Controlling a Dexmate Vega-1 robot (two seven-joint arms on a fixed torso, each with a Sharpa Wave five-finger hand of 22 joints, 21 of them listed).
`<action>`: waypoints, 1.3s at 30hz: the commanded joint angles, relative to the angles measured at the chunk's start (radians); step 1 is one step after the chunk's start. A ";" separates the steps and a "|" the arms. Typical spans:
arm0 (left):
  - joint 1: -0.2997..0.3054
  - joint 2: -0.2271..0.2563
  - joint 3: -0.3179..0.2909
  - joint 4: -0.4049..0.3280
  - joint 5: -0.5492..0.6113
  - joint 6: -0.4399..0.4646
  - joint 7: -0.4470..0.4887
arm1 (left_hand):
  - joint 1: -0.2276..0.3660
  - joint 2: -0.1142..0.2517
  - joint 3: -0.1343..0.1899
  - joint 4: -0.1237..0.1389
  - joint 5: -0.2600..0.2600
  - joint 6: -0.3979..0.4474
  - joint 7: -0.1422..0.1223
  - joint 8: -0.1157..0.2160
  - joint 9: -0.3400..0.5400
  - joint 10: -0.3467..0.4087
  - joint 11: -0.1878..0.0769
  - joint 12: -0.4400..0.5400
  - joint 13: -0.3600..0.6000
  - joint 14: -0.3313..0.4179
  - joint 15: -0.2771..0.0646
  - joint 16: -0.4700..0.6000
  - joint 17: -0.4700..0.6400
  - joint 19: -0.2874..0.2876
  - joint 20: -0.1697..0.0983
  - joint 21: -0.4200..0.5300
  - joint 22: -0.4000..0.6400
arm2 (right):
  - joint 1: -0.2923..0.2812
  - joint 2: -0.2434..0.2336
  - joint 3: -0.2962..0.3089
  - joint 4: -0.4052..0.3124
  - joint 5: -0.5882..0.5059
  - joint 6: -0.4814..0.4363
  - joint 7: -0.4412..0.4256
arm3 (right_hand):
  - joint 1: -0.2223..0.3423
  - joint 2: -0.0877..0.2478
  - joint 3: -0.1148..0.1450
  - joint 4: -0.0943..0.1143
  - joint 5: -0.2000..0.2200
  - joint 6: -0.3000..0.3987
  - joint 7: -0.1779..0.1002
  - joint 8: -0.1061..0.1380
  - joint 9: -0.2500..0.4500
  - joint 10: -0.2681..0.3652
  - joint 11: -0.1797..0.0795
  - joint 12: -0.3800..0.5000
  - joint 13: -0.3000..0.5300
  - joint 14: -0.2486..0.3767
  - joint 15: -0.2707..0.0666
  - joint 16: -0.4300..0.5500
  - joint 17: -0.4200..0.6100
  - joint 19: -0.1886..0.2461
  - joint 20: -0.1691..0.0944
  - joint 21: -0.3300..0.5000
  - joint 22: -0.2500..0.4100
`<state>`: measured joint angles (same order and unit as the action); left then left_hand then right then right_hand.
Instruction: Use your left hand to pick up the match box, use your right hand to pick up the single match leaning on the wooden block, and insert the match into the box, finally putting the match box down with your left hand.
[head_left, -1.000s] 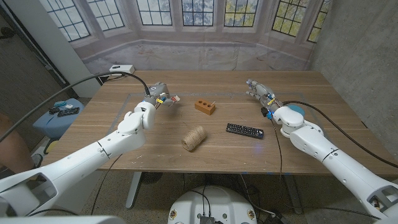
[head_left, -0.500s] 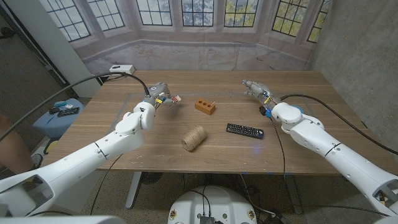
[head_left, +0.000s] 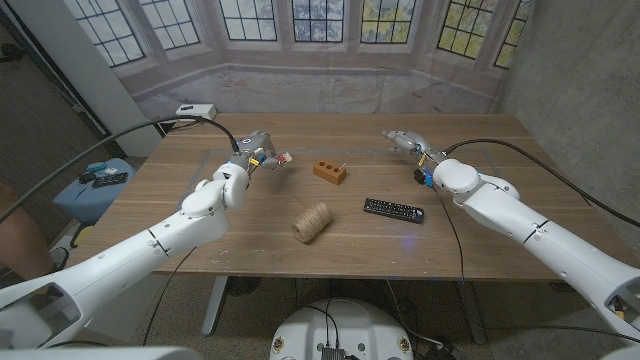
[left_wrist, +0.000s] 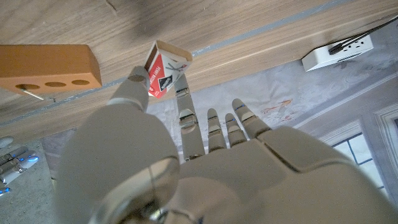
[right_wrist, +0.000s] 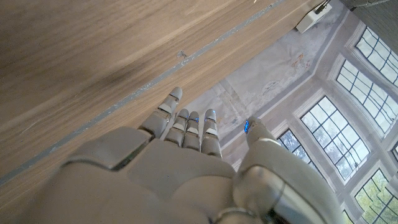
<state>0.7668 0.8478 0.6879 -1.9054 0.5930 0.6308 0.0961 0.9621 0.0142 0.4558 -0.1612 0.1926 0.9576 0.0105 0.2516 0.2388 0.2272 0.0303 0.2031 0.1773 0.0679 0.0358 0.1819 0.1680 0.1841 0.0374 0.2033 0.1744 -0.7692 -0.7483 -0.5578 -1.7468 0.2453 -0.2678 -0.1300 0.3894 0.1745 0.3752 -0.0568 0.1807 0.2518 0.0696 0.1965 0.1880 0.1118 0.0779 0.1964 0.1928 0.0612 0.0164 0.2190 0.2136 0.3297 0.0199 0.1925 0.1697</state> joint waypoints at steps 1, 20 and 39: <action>0.008 0.004 -0.013 -0.012 -0.010 -0.021 0.010 | 0.011 -0.001 -0.001 0.001 0.007 0.010 -0.002 0.008 0.007 0.010 0.000 0.001 0.002 0.009 -0.001 -0.002 0.002 0.004 -0.003 0.000 0.005 | 0.030 -0.033 -0.038 -0.051 -0.084 -0.069 0.024 | 0.003 -0.013 0.003 -0.006 -0.002 0.004 0.004 -0.001 0.004 0.006 -0.001 0.004 0.004 -0.001 0.004 0.000 0.001 0.004 0.006 0.003 0.004; 0.024 -0.004 -0.035 -0.021 -0.049 -0.055 0.022 | 0.013 0.001 -0.005 0.001 0.008 0.012 -0.003 0.009 0.011 0.012 -0.002 0.000 0.003 0.010 -0.001 -0.002 0.002 0.001 -0.001 -0.001 0.005 | 0.073 -0.074 -0.106 -0.123 -0.247 -0.176 0.072 | 0.015 -0.019 0.005 -0.021 -0.002 0.016 0.000 0.003 0.004 0.016 -0.002 0.007 0.003 0.007 0.001 -0.001 -0.005 0.007 0.006 0.004 0.004; 0.031 -0.008 -0.055 -0.018 -0.115 -0.084 0.026 | 0.016 0.002 -0.008 0.001 0.009 0.012 -0.004 0.009 0.015 0.012 -0.001 -0.002 0.003 0.010 0.002 -0.003 0.002 0.000 -0.003 -0.002 0.005 | 0.134 -0.083 -0.200 -0.141 -0.471 -0.219 0.161 | 0.041 -0.021 0.012 -0.048 -0.003 0.045 -0.006 0.011 0.004 0.044 -0.015 0.014 0.003 0.029 -0.011 0.002 -0.012 0.024 0.005 0.009 0.003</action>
<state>0.7945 0.8418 0.6423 -1.9261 0.5108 0.5642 0.1186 0.9621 0.0142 0.4476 -0.1613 0.1962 0.9631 0.0052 0.2537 0.2507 0.2305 0.0268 0.2031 0.1774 0.0679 0.0358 0.1819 0.1680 0.1841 0.0374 0.2034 0.1744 -0.6675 -0.8265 -0.7109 -1.8779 -0.1070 -0.4638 -0.0217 0.4215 0.1530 0.3850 -0.0967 0.1807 0.2879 0.0663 0.1965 0.1880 0.1441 0.0673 0.2075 0.1928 0.0829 0.0055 0.2190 0.1998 0.3444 0.0268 0.1966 0.1697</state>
